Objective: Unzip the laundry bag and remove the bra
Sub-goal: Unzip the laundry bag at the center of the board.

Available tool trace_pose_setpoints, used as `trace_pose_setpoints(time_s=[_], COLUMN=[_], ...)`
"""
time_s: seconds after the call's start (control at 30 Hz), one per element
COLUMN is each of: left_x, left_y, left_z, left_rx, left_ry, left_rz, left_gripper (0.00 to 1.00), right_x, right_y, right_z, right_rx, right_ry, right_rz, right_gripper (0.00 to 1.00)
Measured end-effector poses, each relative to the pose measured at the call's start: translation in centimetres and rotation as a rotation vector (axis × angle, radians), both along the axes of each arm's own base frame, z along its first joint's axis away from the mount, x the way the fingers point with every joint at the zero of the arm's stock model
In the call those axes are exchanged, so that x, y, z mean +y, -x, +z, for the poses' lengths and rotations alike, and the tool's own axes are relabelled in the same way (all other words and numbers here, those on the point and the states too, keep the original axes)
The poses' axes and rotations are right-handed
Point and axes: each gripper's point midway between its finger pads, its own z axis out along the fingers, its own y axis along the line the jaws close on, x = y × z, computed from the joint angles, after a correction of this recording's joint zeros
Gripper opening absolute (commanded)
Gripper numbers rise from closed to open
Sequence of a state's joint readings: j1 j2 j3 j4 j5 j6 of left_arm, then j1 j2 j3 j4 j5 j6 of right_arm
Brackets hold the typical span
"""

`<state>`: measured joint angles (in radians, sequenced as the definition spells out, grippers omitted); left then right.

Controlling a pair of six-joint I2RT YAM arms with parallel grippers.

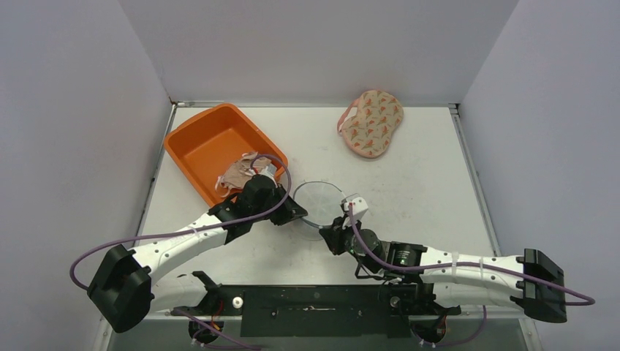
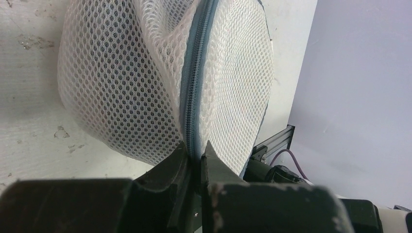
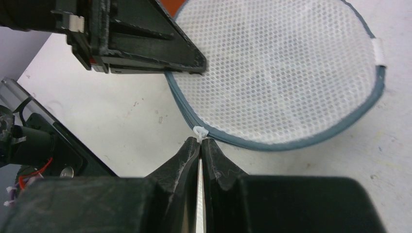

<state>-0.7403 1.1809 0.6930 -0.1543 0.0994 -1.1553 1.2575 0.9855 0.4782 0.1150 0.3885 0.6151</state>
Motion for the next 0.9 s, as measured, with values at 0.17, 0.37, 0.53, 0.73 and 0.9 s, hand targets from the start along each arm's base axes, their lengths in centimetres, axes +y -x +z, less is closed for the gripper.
trace_pose_setpoints(time_s=[0.17,0.37,0.53,0.73,0.9], left_x=[0.0,-0.5,-1.4,-3.6,-2.5], left_y=[0.0,0.1,-0.2,-2.4,-3.6], left_z=[0.1,0.2,1.0,3.5,3.0], left_rx=[-0.005,-0.010,-0.033,-0.102,-0.103], left_ry=[0.002,0.006,0.002,-0.024,-0.059], left_rz=[-0.021,-0.069,-0.142,-0.239,-0.203], left_gripper=[0.00,0.00,0.00,0.58,0.91], right_x=[-2.1,-4.2,-5.1,-5.1,-3.9], right_y=[0.1,-0.1,0.1,0.4,0.6], right_z=[-0.8,-1.1,-1.0,-0.9,-1.9], right_rx=[0.018,0.033,0.027,0.014,0.023], right_ry=[0.025,0.037,0.032,0.006,0.011], right_rz=[-0.047,-0.110,-0.124,-0.108,-0.086], right_gripper=[0.05,0.05,0.05,0.05,0.05])
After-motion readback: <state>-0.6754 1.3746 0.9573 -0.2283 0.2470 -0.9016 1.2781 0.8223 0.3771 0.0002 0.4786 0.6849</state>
